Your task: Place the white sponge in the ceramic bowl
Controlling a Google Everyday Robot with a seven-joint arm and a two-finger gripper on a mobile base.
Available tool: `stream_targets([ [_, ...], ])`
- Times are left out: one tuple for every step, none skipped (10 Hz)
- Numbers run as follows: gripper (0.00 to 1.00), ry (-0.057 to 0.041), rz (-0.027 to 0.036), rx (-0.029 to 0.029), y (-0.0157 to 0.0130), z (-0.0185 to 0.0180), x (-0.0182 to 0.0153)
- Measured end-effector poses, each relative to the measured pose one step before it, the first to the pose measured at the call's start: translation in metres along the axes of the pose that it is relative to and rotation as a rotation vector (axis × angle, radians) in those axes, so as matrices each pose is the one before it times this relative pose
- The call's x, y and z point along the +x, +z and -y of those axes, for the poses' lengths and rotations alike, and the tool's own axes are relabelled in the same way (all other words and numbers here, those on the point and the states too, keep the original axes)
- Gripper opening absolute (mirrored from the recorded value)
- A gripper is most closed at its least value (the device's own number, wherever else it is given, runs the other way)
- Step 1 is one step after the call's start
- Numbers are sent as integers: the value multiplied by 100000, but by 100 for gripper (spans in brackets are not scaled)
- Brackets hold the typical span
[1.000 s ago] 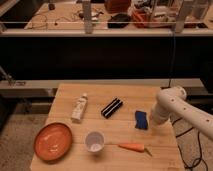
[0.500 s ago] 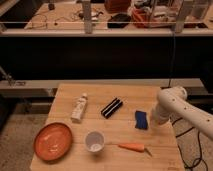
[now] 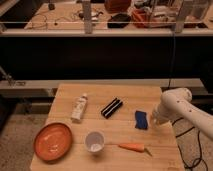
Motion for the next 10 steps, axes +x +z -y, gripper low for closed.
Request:
stream_targets([
  [77, -3404, -149, 1847, -162, 268, -109],
  [80, -4266, -18, 1933, -180, 483, -135],
  [80, -5150, 446, 1800, 62, 385, -127],
  [80, -2834, 193, 757, 79, 254, -26],
  [80, -4725, 352, 1029, 272, 633, -70],
  [80, -3365, 282, 602, 300, 532, -41],
  [80, -2423, 303, 228, 311, 370, -34],
  [80, -3162, 596, 206, 524, 620, -55],
  [80, -4514, 857, 241, 786, 863, -80],
  [80, -3222, 575, 228, 600, 562, 2],
])
